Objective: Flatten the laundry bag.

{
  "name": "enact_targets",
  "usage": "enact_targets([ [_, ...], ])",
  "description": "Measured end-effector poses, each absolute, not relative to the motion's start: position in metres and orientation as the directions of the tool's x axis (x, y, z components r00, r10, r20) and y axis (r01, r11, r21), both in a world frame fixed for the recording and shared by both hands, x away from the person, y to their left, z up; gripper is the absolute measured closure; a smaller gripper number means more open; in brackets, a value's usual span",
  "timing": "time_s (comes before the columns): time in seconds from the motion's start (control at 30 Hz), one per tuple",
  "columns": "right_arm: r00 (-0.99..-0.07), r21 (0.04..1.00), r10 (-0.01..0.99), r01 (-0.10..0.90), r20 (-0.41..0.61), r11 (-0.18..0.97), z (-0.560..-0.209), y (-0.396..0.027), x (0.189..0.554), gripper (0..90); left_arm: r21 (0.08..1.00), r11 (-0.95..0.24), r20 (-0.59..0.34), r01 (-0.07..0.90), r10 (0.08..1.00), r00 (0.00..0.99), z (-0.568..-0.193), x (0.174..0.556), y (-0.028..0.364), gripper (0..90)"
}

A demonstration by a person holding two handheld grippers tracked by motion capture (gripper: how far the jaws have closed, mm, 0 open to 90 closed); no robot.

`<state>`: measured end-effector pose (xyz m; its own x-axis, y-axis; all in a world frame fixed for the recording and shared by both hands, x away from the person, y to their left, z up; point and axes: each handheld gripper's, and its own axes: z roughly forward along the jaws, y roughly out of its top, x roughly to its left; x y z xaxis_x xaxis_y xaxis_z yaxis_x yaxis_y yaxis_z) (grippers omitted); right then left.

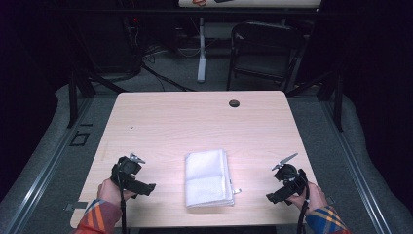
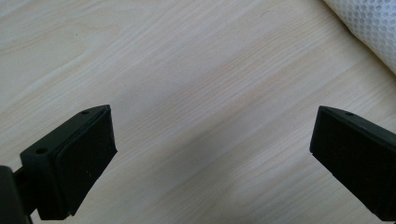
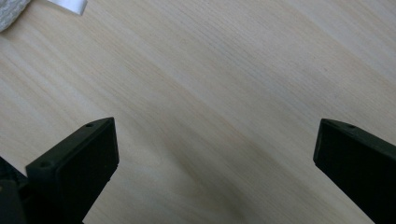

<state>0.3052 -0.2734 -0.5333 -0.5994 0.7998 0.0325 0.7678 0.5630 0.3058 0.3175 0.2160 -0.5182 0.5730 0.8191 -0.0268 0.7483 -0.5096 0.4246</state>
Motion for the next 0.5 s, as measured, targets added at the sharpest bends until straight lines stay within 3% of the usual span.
enact_targets([
  [0.5,-0.605,0.305,0.795,0.767,0.051,0.564,-0.533,-0.273,0.303,0.2,0.447,-0.555,-0.050,0.701,0.767,0.639,-0.514,0.317,0.188,0.2],
])
